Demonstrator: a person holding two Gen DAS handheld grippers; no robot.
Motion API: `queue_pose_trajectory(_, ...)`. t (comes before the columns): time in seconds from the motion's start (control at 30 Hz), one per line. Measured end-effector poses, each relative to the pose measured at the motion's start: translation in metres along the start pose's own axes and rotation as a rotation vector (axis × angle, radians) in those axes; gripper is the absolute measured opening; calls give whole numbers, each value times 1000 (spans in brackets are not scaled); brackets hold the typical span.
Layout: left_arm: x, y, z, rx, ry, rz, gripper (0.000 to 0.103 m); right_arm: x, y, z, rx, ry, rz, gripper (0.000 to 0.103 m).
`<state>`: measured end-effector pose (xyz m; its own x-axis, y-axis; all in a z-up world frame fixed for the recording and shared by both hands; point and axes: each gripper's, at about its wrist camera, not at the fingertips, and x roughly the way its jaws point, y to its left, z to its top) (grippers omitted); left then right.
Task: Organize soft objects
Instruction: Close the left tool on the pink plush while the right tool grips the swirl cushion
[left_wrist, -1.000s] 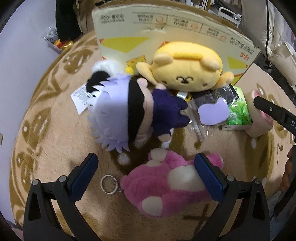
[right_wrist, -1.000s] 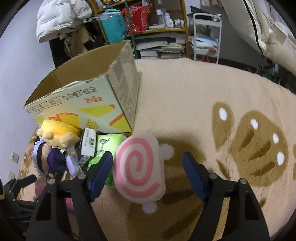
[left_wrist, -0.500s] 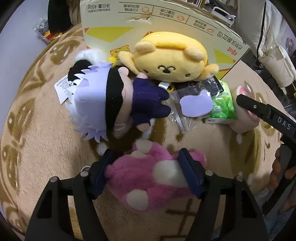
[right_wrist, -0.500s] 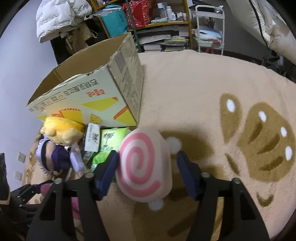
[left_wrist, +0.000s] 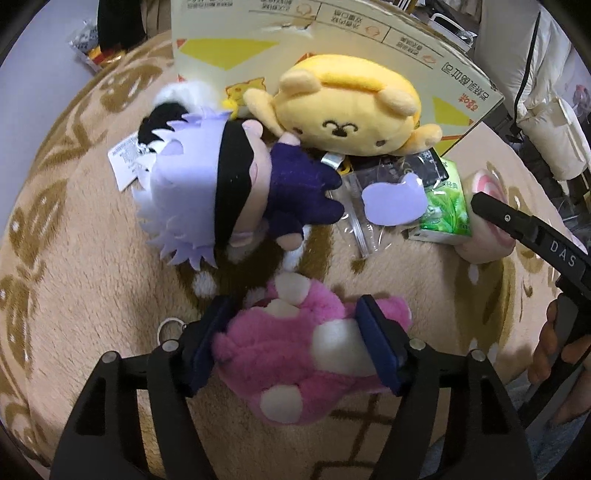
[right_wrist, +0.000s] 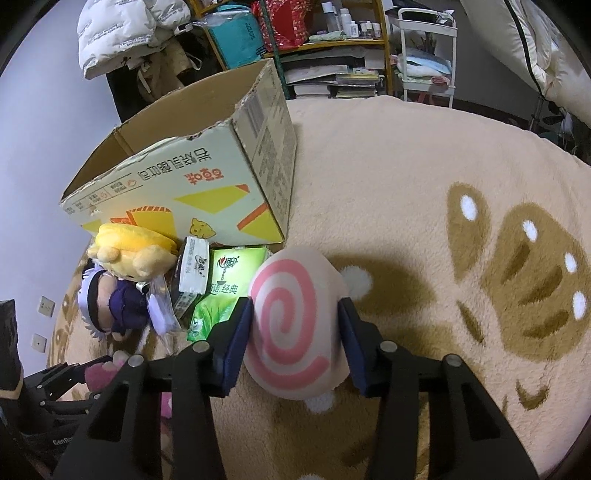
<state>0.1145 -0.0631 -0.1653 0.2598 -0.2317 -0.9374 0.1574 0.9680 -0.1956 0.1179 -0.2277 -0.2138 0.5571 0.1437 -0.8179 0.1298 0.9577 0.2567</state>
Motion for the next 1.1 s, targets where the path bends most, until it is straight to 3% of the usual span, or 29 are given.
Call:
queue_pose_trajectory(0.17, 9, -1, -1, -6, 56, -63, 71, -1, 0, 0, 7, 2, 3, 50)
queue_pose_trajectory(0.27, 5, -5, -3, 23, 39, -68, 59, -3, 3, 0, 5, 0, 9, 47)
queue_pose_trajectory(0.4, -6, -9, -6, 37, 15, -70, 53, -7, 3, 0, -3, -4, 18, 39)
queue_pose_trajectory(0.53, -23, -10, -7, 42, -62, -30, 48, -14, 7, -1, -20, -30, 29, 37)
queue_pose_trajectory(0.57, -29, -8, -8, 43, -86, -17, 42, -19, 10, -1, -33, -47, 30, 37)
queue_pose_trajectory(0.77, -67, -2, -12, 33, -269, 50, 42, -46, 21, -3, -75, -127, 60, 37)
queue_pose_trajectory(0.97, -87, -6, -20, 73, -347, 96, 39, -66, 29, -3, -95, -196, 88, 36)
queue_pose_trajectory(1.1, -114, -7, -27, 81, -482, 160, 40, -83, 37, -2, -122, -276, 81, 36)
